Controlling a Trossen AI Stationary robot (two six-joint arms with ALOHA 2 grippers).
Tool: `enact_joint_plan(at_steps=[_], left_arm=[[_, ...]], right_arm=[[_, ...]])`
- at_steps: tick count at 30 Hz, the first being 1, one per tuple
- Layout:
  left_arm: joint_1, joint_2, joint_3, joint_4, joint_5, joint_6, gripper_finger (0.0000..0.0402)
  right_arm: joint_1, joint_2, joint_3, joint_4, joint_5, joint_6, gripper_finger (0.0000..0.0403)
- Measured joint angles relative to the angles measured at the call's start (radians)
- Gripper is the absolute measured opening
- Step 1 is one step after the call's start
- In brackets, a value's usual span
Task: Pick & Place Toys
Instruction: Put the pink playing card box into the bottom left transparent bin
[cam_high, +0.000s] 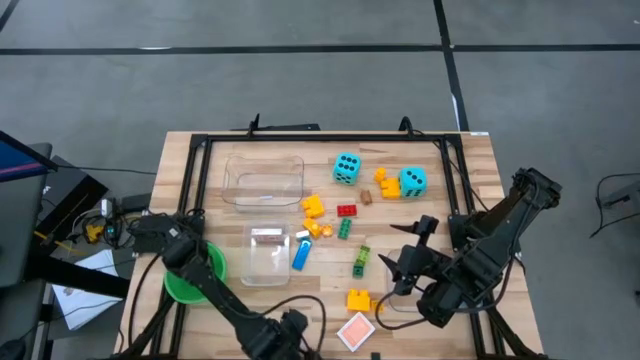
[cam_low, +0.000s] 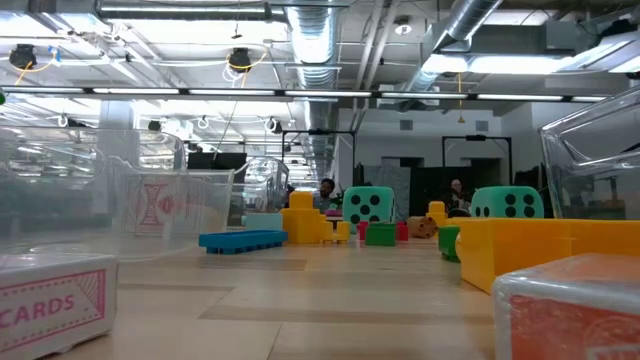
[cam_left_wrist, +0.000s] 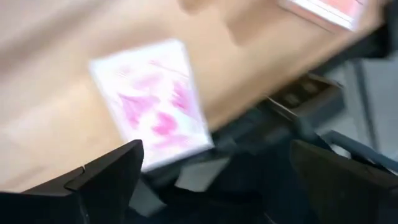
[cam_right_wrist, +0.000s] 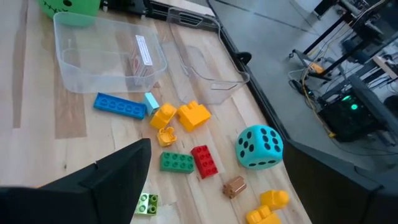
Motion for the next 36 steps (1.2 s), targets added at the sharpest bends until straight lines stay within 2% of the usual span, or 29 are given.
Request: enact_joint_plan(at_steps=[5,10,15,23,28,36], left_arm=[[0.016,0.000,-0.036,-0.103,-0.001,-0.015,0.0400],[0.017,0.002,-0.157,0.051,0.037,-0.017,0.0400],[0.016,-0.003,-0.206,0.154,0.041,-0.030,0.0400],[0.016,-0.006,-0.253,0.170,0.055,-0.036,0.0400],[0.016,-0.003,-0.301,0.187,0.097,-0.035,0.0400],[0.016,-0.006,-0.311,0.184,0.105,-0.010,0.0393]], right_arm=[[-0.004,0.000,0.006,0.002,0.012,-0.019,0.0356],[-0.003,0.000,0.006,0.001,0.022,-0.021,0.0356],[-0.001,0.000,0.006,0.001,0.022,-0.021,0.0356],[0.000,0.000,0.006,0.001,0.022,-0.021,0.0356],[0.000,0.000,0.006,-0.007,0.022,-0.021,0.0356],[0.000,0.000,0.006,-0.007,0.022,-0.021,0.0356]])
